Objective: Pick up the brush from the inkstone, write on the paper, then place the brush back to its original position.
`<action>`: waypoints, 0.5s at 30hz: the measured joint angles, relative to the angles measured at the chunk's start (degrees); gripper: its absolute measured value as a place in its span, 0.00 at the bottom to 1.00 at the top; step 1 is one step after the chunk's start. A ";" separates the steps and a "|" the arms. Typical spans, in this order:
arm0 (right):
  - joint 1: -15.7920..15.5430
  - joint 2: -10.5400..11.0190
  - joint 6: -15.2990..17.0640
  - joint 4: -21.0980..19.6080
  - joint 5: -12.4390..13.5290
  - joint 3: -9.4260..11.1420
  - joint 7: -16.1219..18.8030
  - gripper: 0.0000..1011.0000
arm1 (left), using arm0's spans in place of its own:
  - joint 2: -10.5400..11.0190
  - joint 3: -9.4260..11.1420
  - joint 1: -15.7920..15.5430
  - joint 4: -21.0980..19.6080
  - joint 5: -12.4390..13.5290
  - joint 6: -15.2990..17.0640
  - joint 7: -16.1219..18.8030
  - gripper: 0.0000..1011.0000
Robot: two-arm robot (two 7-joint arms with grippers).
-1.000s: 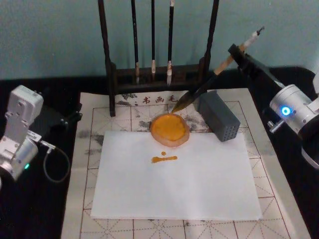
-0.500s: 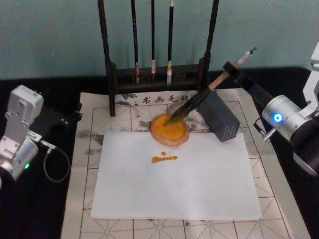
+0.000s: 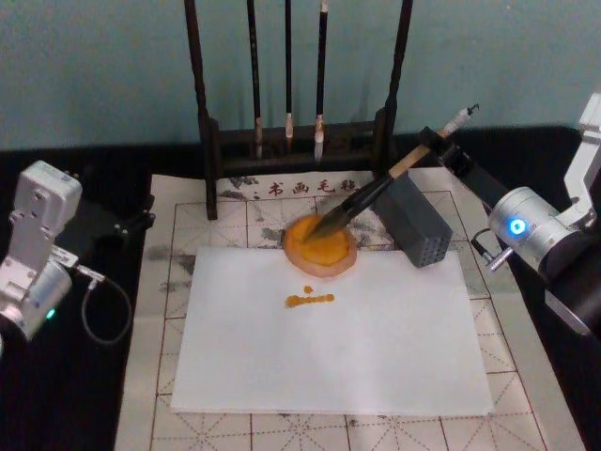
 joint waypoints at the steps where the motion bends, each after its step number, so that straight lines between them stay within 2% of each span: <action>1: 0.00 0.00 0.00 0.00 0.00 0.00 0.00 0.18 | 0.00 0.00 0.00 0.00 0.00 0.00 0.00 0.99; 15: -0.14 0.99 -0.23 0.25 2.05 -1.60 -1.26 0.18 | 0.00 0.00 0.00 0.00 0.00 0.00 0.00 0.99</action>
